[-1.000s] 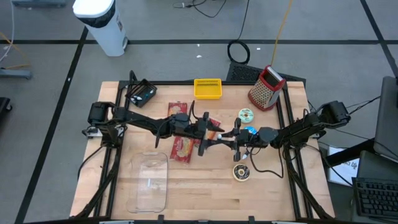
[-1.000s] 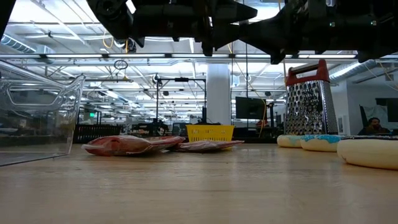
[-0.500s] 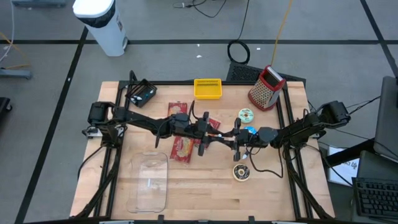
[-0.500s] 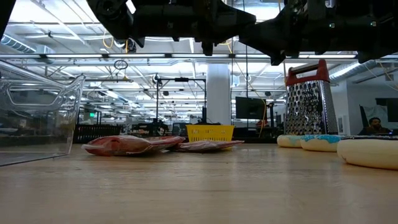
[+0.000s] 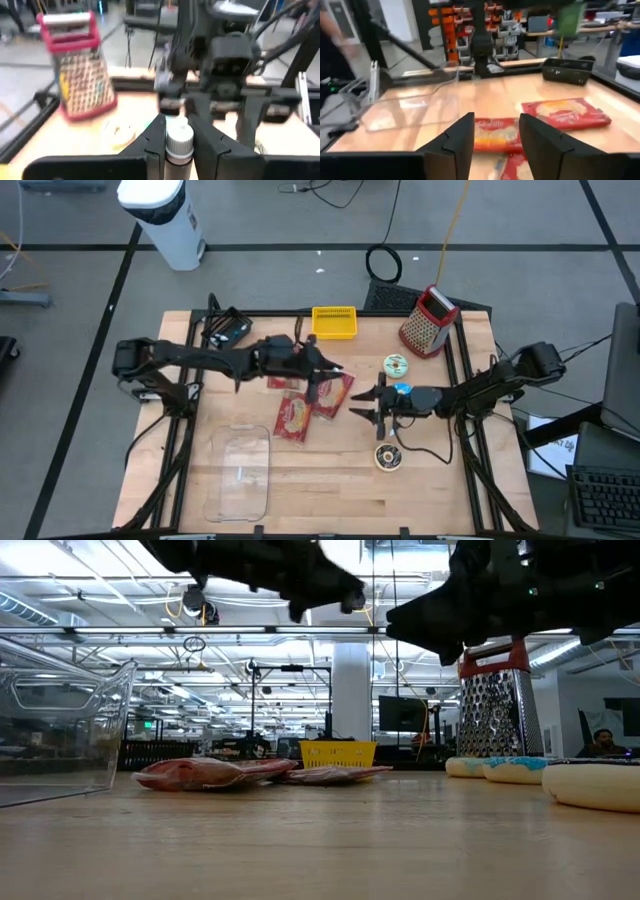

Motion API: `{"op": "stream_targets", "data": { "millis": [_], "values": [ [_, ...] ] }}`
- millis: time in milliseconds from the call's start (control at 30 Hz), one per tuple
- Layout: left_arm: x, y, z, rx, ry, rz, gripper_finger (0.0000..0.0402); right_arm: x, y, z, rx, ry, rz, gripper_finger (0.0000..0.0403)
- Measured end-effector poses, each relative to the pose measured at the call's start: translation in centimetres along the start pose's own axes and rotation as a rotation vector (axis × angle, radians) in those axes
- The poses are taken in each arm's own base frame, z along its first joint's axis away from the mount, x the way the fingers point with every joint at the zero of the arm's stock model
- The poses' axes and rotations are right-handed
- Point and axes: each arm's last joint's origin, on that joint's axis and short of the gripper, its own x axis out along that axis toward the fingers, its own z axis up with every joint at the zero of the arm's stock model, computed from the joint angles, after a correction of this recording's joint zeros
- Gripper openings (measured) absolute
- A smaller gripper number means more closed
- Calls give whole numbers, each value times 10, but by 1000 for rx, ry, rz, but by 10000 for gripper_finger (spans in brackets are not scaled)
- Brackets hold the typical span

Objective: Pick & Place Food Item
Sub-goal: Put the green food coloring bottle into the black bin

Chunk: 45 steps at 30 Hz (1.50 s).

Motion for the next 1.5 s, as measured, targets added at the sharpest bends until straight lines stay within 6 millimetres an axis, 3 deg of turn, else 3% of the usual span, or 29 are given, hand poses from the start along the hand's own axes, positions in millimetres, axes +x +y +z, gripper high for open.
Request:
{"op": "stream_targets", "data": {
  "millis": [167,300,600,800,1100,1500],
  "values": [
    [-28,25,-5,-26,16,91,60,-3,-1,3,-6,22,-3,154],
    [-63,41,-28,-66,-28,208,60,-7,-1,4,-8,59,-7,152],
    [-153,64,-88,-209,-71,705,61,-8,-5,5,-16,73,-28,146],
    [-190,67,-123,-296,-105,1014,62,-8,-9,4,-2,86,-45,143],
    [-209,75,-162,-425,-70,1215,64,-7,-10,4,5,83,-52,141],
    [-215,86,-175,-489,-12,1329,73,-7,-10,4,17,83,-53,141]
  ]
}}
